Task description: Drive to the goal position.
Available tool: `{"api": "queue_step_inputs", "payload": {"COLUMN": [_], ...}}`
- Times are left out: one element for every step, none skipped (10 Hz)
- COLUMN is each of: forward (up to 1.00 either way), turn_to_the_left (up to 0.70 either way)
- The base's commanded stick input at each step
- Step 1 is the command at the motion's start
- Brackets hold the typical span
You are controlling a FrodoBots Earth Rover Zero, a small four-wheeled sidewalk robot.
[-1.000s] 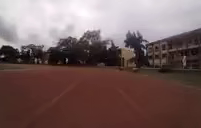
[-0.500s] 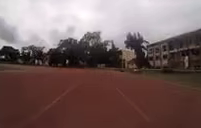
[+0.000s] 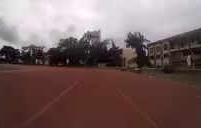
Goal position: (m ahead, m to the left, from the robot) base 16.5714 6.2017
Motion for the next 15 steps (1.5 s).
{"api": "queue_step_inputs", "payload": {"forward": [0.5,0.5,0.5,0.5,0.5,0.5,0.5,0.5,0.5,0.5,0.5,0.5,0.5,0.5,0.5], "turn_to_the_left": [0.0,0.0,0.0,0.0,0.0,0.0,0.0,0.0,0.0,0.0,0.0,0.0,0.0,0.0,0.0]}}
